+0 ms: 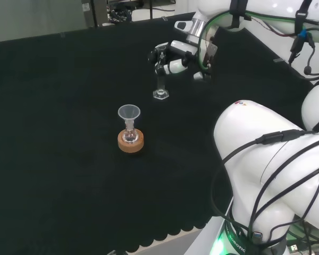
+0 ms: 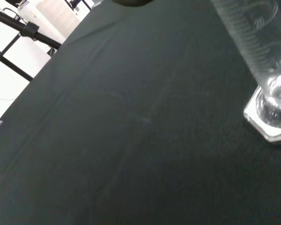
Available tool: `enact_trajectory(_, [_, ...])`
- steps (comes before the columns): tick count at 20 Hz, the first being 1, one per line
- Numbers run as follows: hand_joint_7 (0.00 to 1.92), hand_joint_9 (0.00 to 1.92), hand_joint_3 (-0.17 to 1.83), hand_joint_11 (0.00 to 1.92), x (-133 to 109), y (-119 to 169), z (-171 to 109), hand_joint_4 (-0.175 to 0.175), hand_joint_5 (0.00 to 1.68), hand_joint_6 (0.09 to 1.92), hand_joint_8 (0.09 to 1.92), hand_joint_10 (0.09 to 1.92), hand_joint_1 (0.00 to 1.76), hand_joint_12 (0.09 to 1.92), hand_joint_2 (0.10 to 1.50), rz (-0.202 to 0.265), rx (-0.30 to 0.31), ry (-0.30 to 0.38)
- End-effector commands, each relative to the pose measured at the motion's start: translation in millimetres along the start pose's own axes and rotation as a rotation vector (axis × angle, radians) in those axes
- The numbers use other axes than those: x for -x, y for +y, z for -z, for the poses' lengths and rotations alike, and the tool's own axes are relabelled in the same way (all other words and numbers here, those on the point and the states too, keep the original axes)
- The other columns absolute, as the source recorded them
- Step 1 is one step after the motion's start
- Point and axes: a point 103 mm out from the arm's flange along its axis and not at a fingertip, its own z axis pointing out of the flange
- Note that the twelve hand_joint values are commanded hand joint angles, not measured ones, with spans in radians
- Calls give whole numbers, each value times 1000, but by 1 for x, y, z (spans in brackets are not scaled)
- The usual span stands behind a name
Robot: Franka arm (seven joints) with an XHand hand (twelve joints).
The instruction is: Put the graduated cylinder back on the table.
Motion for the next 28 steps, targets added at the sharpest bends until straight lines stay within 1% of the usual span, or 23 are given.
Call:
enact_trajectory(1, [495,880,-175,446,-10,-15,33,-44,420,423,589,87,870,1280,981,-32,25,-58])
enact_trajectory(6, [390,811,-175,409,-26,-29,55,-44,407,322,599,87,845,1292,970,-60,50,-122])
enact_trajectory(11, [234,689,-175,303,-50,-42,75,-44,373,190,600,87,810,1331,965,-108,78,-200])
enact_trajectory(15, [199,658,-175,260,-72,-54,90,-46,363,135,606,87,796,1343,966,-154,136,-264])
enact_trajectory(18, [176,642,-175,240,-89,-67,99,-48,363,115,606,87,788,1350,968,-179,145,-304])
enact_trajectory(21, [166,638,-175,230,-101,-77,102,-50,364,99,611,87,783,1358,969,-196,150,-323])
enact_trajectory(25, [165,637,-175,227,-121,-93,101,-51,364,92,614,87,779,1358,970,-222,142,-353])
enact_trajectory(28, [167,640,-175,229,-138,-110,100,-52,366,88,617,87,778,1358,971,-252,152,-380])
